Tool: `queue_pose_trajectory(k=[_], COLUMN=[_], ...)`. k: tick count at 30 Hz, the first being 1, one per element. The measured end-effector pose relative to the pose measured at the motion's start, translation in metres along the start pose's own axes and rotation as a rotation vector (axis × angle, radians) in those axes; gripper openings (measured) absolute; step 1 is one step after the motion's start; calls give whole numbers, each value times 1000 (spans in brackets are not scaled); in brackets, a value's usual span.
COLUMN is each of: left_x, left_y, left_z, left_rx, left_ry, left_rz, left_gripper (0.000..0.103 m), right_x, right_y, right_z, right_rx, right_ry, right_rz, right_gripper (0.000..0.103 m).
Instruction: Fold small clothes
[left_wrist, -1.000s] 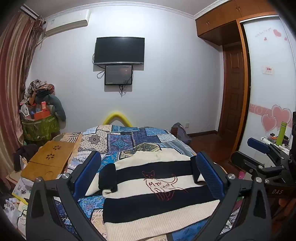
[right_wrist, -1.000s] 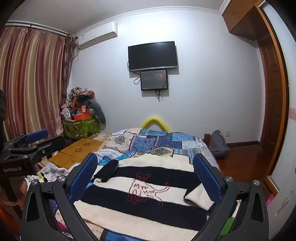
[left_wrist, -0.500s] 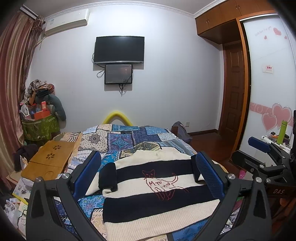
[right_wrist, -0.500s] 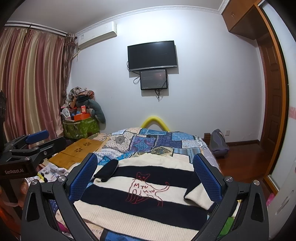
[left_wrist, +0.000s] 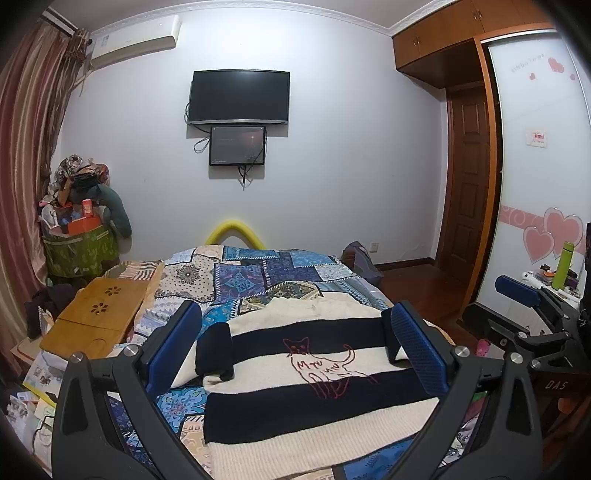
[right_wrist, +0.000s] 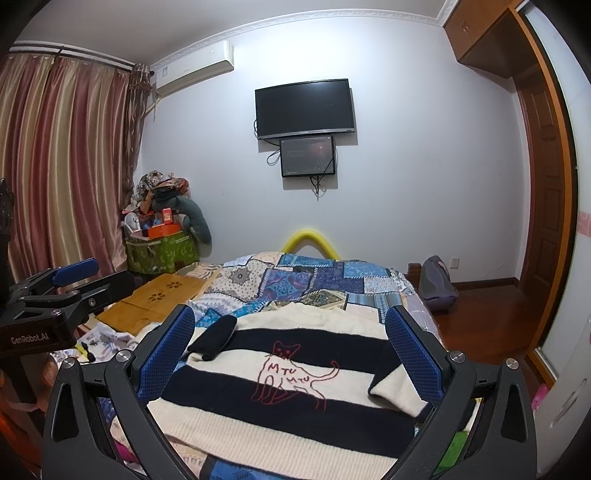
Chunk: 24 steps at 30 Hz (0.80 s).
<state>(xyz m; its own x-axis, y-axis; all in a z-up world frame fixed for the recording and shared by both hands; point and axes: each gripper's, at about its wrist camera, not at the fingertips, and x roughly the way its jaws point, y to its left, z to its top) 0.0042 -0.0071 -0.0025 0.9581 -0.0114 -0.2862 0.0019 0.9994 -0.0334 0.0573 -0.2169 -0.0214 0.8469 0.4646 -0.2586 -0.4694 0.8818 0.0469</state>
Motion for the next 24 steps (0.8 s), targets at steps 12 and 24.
queue_pose_trajectory(k=[12,24], left_x=[2,4], left_y=[1,0], left_z=[0,-1], left_rx=[-1,1], left_ry=[0,1], left_rz=[0,-1], left_gripper=[103,103], right_x=[1,1], right_y=[1,0], right_z=[-2,-1], right_rx=[2,2], right_ry=[2,3], right_rz=[-1,0], right_gripper=[102,102])
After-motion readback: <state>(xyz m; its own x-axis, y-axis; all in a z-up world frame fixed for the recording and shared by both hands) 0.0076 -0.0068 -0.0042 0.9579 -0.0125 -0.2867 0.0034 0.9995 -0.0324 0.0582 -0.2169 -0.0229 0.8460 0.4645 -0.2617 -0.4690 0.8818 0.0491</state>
